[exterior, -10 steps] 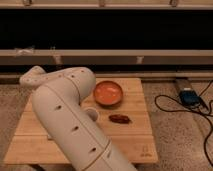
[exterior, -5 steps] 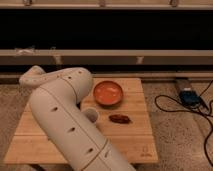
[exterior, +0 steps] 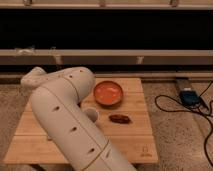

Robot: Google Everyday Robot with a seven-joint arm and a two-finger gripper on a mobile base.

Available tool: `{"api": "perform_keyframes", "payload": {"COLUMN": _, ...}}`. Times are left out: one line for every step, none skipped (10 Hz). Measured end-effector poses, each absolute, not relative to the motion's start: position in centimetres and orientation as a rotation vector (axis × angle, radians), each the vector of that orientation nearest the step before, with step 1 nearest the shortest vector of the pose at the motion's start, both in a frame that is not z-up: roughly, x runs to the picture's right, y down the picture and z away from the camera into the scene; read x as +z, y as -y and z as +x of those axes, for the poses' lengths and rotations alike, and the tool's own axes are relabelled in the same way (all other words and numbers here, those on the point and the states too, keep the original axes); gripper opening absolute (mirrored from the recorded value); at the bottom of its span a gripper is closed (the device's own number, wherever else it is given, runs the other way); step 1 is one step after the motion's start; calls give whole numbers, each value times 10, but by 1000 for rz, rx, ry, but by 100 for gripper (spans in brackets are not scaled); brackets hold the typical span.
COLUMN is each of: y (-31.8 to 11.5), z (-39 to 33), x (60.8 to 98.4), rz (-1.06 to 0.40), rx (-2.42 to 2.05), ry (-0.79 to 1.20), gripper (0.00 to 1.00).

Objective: Stand the bottle upright

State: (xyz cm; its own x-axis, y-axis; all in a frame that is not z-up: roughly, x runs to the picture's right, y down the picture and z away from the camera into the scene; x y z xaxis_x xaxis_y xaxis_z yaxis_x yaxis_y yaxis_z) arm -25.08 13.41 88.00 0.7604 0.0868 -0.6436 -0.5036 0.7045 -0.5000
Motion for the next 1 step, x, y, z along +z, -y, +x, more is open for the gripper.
{"api": "perform_keyframes", "payload": {"y": -136, "z": -251, "x": 880, "rz": -727, "rx": 350, "ry": -630, "gripper": 80}}
